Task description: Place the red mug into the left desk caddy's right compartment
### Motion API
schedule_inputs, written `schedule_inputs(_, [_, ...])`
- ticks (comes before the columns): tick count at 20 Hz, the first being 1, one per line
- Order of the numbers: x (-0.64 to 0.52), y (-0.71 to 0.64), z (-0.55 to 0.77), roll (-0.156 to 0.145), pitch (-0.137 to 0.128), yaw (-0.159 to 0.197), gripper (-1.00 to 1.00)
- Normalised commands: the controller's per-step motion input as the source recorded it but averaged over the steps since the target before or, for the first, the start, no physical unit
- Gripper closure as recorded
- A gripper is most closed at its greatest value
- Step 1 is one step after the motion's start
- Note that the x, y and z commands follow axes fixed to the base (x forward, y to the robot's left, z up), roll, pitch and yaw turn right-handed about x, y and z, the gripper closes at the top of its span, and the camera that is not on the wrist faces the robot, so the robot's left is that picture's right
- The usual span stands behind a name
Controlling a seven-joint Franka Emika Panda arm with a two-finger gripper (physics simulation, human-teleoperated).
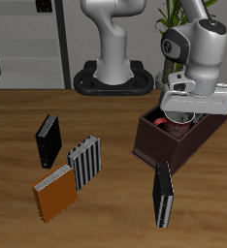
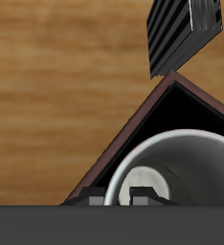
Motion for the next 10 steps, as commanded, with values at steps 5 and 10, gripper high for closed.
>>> schedule_inputs(5, [0.01, -0.02, -0.04, 0.005, 0.033, -0.013, -1.00])
schedule_inputs(10, [-0.05, -0.02, 0.10, 0.006, -0.004, -0.009, -1.00])
